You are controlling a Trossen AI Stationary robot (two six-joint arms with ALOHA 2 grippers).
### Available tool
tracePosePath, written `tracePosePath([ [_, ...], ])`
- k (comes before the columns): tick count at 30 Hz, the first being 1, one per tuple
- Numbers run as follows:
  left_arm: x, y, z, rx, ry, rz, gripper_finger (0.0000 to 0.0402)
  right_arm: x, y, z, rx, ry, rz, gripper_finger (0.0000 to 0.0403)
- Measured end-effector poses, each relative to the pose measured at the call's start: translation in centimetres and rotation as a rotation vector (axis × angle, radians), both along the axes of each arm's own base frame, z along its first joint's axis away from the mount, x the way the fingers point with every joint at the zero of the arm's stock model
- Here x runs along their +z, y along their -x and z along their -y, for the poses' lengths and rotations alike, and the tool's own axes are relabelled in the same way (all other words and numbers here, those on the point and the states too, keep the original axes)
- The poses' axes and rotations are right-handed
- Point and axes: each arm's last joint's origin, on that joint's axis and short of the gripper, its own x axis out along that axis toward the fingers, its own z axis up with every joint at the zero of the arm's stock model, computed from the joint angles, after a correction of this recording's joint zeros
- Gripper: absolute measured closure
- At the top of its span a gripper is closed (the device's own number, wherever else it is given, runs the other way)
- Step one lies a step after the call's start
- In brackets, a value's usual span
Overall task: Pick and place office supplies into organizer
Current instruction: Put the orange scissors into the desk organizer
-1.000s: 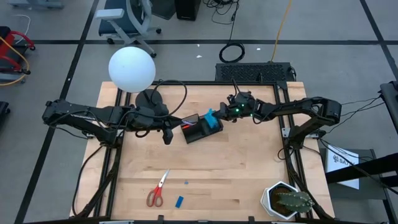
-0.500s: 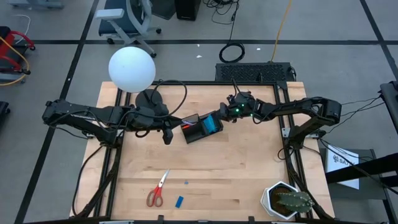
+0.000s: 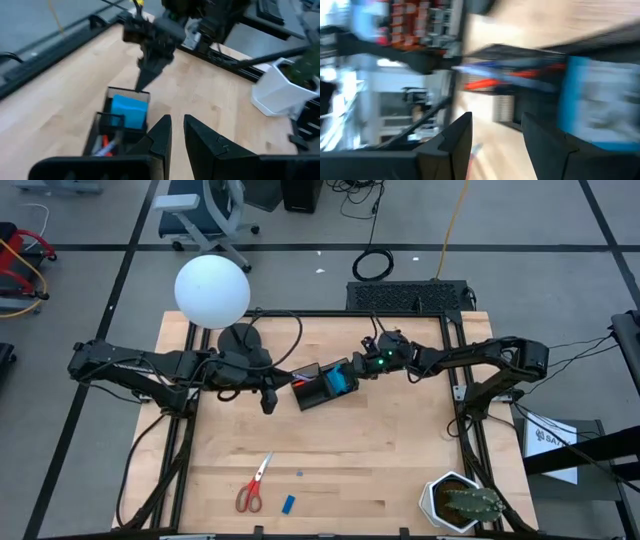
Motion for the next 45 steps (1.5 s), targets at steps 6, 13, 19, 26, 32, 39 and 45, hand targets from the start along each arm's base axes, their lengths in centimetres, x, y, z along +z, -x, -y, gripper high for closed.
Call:
tracePosePath([
  [6,-0.3,0.1,0.8,-0.159,0.01,-0.039,0.0346,1.5,-0.9,-1.4,0.06,0.069,0.16,0.024],
  [13,-1.1,0.9,2.4,-0.299,0.03,-0.144,0.0346,2.3,-1.3,-2.4,0.093,0.092,0.237,0.0243],
  [19,-1.3,1.4,4.0,-0.375,0.022,-0.174,0.0346,2.2,-1.4,-3.0,0.075,0.1,0.233,0.0243],
  [26,-1.7,2.5,6.5,-0.494,0.046,-0.227,0.0346,2.2,-1.6,-3.5,0.041,0.139,0.231,0.0247],
  [32,-2.2,4.0,8.9,-0.557,0.092,-0.307,0.0346,2.2,-1.6,-3.7,0.054,0.154,0.232,0.0247],
  [39,-2.9,5.1,11.5,-0.576,0.163,-0.366,0.0346,2.2,-1.6,-3.7,0.057,0.156,0.232,0.0247],
  [45,-4.2,5.4,13.9,-0.528,0.224,-0.435,0.0346,2.2,-1.6,-3.7,0.062,0.177,0.232,0.0248],
])
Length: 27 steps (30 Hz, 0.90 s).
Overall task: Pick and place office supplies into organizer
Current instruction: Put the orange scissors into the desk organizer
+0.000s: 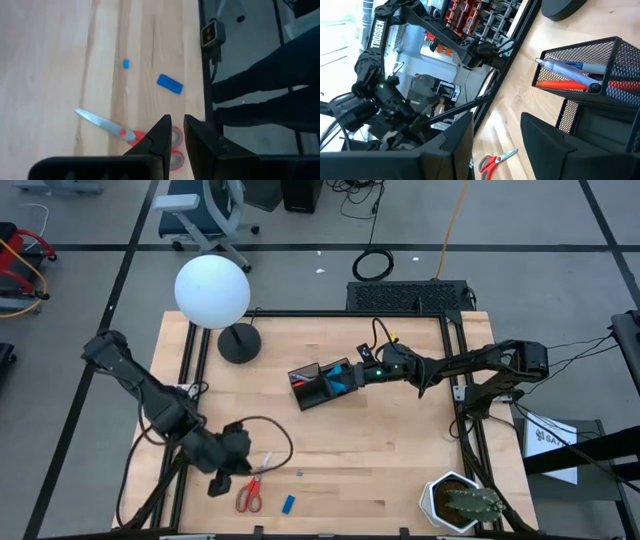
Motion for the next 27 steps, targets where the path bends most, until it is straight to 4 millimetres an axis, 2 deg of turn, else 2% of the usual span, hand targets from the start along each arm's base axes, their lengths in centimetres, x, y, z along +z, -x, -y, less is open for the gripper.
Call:
tracePosePath([
  [17,-4.5,0.7,5.3,0.178,0.036,-0.202,0.0346,-0.1,0.0,0.0,0.0,-0.001,-0.008,0.0248],
  [27,-7.4,0.5,6.9,0.271,0.07,-0.401,0.0346,-0.3,0.0,0.0,0.002,0.007,-0.025,0.0248],
])
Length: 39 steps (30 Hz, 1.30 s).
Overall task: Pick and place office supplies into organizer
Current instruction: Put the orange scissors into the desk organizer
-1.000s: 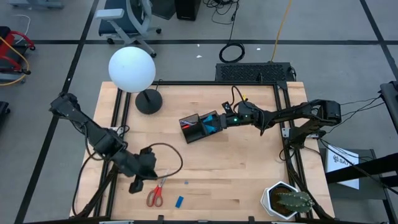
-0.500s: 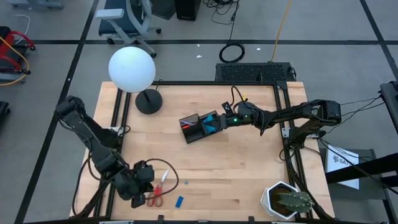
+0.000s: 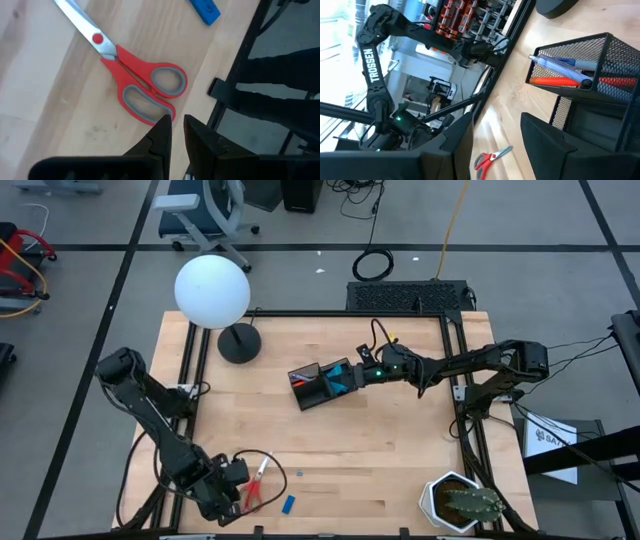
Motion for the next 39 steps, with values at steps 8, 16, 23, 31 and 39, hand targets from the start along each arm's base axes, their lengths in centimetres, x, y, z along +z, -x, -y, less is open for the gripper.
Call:
tracePosePath([
  [8,-0.6,-0.6,0.3,0.015,0.017,-0.008,0.0338,-0.5,0.1,0.0,0.005,0.013,-0.051,0.0248],
  [16,-0.8,-0.4,-0.2,0.067,-0.016,-0.056,0.0265,-0.5,0.1,0.0,0.01,0.039,-0.052,0.0248],
  [23,-0.8,-0.3,-0.3,0.096,-0.019,-0.065,0.0234,-0.5,0.1,0.0,0.018,0.066,-0.05,0.0248],
  [31,-2.5,-1.0,0.1,0.167,-0.044,-0.09,0.0244,-0.5,0.1,-0.1,0.064,0.123,-0.042,0.0248],
  [39,-5.7,-1.4,1.7,0.134,-0.011,-0.225,0.0245,-0.5,0.1,-0.3,0.108,0.115,-0.037,0.0248],
])
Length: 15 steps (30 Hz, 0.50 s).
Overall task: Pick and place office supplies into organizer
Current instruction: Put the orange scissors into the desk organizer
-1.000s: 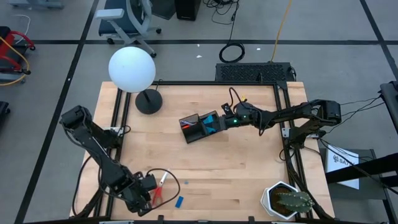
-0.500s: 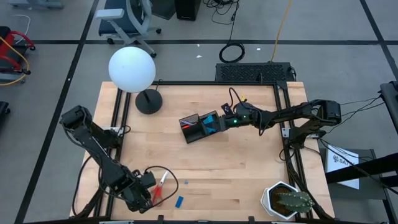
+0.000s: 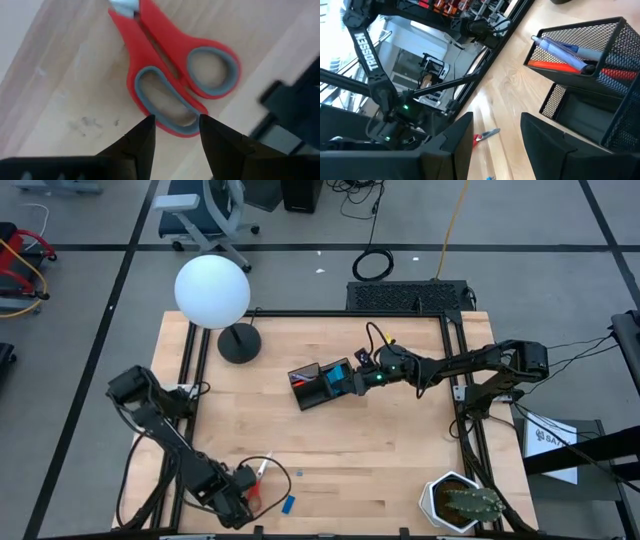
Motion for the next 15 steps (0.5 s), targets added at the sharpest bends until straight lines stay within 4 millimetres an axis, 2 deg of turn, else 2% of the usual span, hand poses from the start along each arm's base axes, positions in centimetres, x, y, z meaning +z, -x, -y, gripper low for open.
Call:
tracePosePath([
  [10,-1.8,-0.2,0.4,0.019,-0.058,-0.026,0.0245,0.0,0.0,0.0,0.0,-0.001,-0.002,0.0248],
  [15,-2.2,0.1,0.0,0.112,-0.094,-0.096,0.0245,0.0,0.0,0.0,-0.002,-0.009,-0.003,0.0248],
])
